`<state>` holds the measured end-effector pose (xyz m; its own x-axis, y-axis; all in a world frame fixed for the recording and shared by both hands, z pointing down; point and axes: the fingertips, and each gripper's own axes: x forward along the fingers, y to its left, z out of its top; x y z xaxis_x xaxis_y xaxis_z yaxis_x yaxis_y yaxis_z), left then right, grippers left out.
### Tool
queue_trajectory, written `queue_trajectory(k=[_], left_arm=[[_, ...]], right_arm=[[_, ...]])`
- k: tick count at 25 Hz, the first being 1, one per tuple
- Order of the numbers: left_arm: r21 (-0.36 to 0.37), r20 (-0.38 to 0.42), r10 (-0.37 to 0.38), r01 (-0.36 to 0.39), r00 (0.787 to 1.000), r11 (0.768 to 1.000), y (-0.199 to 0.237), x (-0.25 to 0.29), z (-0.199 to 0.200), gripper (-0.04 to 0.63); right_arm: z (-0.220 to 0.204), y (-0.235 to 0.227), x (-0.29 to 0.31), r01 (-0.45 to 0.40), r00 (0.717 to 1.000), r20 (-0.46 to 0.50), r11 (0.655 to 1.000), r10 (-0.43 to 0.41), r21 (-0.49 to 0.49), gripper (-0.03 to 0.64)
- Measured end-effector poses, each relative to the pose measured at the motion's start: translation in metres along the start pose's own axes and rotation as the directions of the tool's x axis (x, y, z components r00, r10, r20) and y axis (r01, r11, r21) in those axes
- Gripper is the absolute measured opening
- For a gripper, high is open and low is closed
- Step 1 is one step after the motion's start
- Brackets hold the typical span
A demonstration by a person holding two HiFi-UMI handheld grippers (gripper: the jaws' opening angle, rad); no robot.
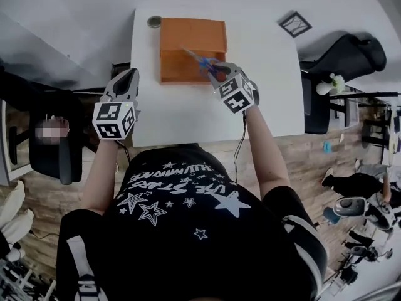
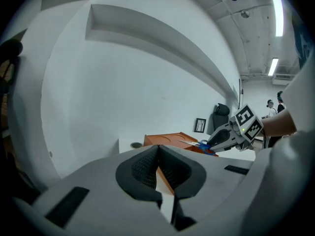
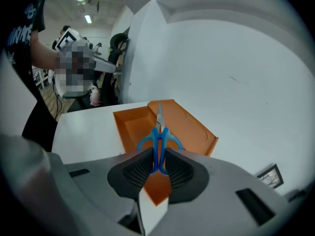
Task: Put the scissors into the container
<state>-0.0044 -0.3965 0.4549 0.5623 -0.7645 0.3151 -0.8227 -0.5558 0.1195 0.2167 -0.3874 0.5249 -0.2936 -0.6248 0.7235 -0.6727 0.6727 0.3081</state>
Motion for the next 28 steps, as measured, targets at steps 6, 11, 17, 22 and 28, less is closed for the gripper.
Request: queue_trajectory(k=[6, 11, 17, 22, 28], left_arm=[[-0.025, -0.016, 0.097, -0.097, 0.995, 0.995, -0.003, 0.017, -0.006, 0.018], [-0.049, -0.043, 0.157, -0.159, 0.987, 0.986, -0.008, 0.026, -0.016, 0.018], [-0.058, -0.067, 0.181, -0.185, 0.981, 0.981, -0.013, 0.036, -0.024, 0.018], [-0.054, -0.078, 0.194, -0.199, 0.978, 0.979, -0.018, 0.044, -0.024, 0.018], [-0.057, -0.085, 0.2, -0.205, 0.976, 0.977, -0.014, 0.05, -0.024, 0.018]], right_arm=[[-0.007, -0.014, 0.033, -0.108, 0.994, -0.023, 0.984, 0.106, -0.142, 0.097], [-0.016, -0.01, 0.053, -0.222, 0.975, -0.069, 0.946, 0.212, -0.235, 0.097], [-0.025, -0.006, 0.072, -0.28, 0.96, -0.111, 0.913, 0.258, -0.296, 0.097], [-0.033, -0.011, 0.081, -0.297, 0.954, -0.14, 0.889, 0.264, -0.349, 0.097], [-0.033, -0.009, 0.09, -0.343, 0.937, -0.206, 0.849, 0.281, -0.401, 0.097]])
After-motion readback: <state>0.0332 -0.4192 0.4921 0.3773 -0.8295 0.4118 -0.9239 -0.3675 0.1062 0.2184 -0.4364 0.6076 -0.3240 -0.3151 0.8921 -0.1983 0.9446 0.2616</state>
